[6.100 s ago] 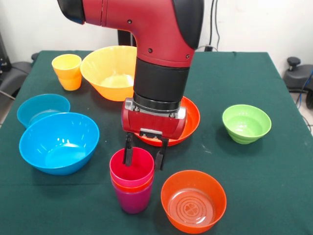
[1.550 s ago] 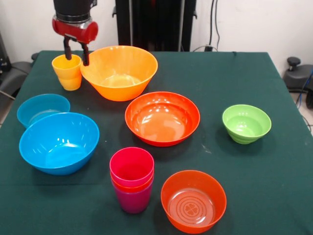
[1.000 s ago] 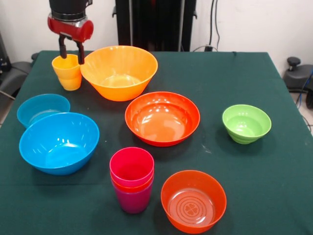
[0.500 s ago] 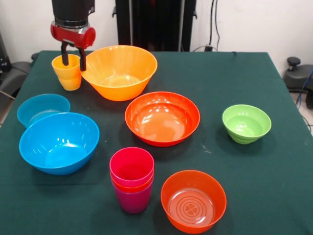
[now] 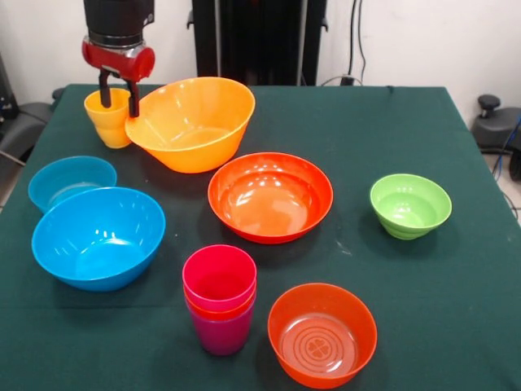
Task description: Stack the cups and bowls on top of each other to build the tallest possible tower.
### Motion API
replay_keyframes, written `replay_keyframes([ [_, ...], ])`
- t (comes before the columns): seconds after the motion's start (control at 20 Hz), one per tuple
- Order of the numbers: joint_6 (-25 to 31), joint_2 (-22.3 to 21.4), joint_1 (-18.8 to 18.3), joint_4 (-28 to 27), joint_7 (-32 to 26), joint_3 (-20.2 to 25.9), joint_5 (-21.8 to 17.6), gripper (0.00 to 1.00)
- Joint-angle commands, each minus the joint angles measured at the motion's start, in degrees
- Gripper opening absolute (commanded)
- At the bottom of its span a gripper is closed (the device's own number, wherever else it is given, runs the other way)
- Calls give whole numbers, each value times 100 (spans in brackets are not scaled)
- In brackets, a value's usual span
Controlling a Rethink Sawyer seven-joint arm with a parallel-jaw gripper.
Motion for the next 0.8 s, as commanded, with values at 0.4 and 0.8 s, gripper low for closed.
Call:
replay_keyframes([
  [0.4, -17, -167, -348, 130, 353, 515, -7, 100],
  [0.8, -56, -211, -323, 168, 414, 587, 24, 100],
])
